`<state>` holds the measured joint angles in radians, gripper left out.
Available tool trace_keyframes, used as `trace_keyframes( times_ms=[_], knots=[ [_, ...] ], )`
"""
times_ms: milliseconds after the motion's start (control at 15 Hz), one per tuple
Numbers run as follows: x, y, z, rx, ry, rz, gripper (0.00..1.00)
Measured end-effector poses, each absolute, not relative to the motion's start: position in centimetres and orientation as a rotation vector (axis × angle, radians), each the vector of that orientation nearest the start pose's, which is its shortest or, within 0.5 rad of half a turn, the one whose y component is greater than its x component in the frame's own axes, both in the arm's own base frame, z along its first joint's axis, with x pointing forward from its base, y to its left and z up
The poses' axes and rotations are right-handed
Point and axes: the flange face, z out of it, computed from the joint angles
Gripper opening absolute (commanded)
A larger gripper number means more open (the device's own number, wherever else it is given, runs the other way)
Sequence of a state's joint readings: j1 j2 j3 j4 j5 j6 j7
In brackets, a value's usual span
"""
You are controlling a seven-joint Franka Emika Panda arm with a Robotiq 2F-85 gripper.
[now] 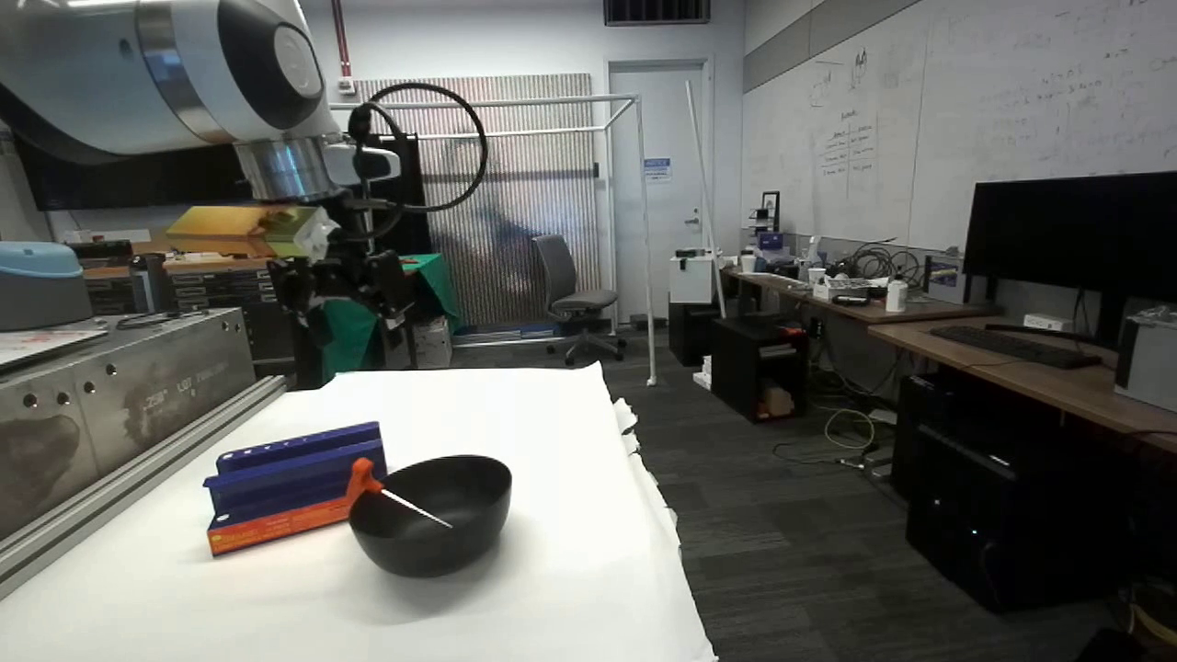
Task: Pick up the wrench from the toolbox and place it inside the black bowl
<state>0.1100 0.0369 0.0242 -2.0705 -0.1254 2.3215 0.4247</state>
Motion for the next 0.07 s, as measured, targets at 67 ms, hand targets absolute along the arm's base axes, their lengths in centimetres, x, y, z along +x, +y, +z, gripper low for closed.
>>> trace_keyframes(
  times_ms=[67],
  knots=[
    [56.92,7.42,43.35,-3.140,0.336,-0.365,1.00]
  ],
)
